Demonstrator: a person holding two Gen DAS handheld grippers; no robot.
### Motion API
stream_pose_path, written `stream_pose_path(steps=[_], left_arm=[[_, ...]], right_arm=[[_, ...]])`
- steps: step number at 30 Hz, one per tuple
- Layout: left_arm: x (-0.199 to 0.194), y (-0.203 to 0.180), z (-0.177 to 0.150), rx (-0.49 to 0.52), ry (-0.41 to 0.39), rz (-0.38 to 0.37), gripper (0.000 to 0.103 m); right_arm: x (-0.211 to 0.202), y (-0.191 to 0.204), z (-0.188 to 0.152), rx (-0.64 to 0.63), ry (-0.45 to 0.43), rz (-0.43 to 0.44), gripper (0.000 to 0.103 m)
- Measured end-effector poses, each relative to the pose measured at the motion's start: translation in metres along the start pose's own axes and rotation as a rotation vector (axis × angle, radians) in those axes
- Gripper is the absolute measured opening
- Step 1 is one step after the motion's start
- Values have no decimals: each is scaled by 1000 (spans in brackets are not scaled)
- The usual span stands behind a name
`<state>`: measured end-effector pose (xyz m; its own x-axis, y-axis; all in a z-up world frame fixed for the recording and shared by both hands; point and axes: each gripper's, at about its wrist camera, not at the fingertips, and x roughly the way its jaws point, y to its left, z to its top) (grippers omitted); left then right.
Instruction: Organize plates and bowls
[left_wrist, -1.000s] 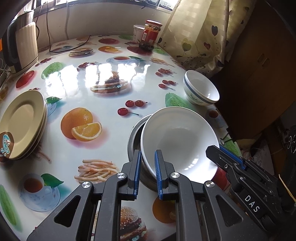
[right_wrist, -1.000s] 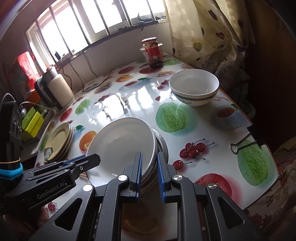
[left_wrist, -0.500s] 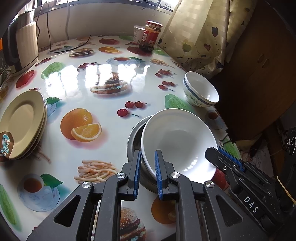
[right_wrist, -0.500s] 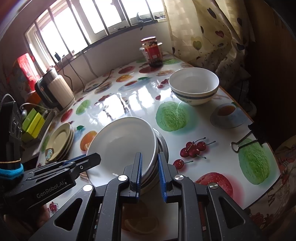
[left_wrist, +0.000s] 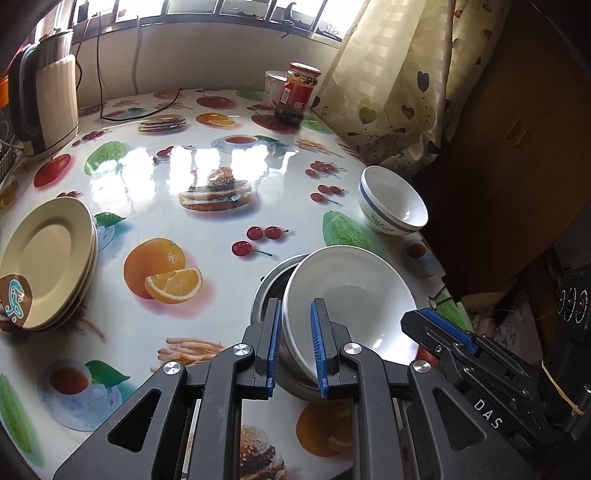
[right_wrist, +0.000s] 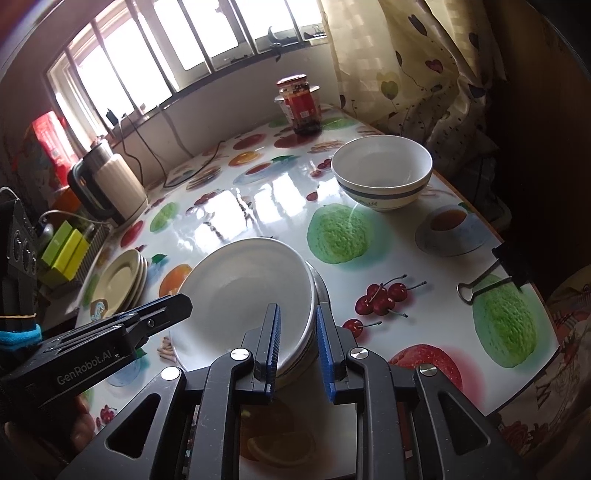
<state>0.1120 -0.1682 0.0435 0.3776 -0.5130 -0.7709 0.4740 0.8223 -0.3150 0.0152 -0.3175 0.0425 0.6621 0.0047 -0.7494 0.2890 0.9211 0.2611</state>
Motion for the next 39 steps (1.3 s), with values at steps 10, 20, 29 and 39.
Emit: stream_pose_path(steps=[10, 20, 29, 39], left_arm=[[7, -13, 27, 24, -22, -32, 24], [29, -43, 54, 70, -7, -61, 24], [51, -74, 81, 130, 15, -74, 24], [83, -94, 106, 159, 42, -22, 24]], right_arm=[[-8, -6, 8, 4, -32, -18, 24], [-17, -36, 33, 44, -102, -92, 26], [-14, -63, 57, 65, -137, -140, 28], [3, -90, 82, 90, -127, -174, 30]])
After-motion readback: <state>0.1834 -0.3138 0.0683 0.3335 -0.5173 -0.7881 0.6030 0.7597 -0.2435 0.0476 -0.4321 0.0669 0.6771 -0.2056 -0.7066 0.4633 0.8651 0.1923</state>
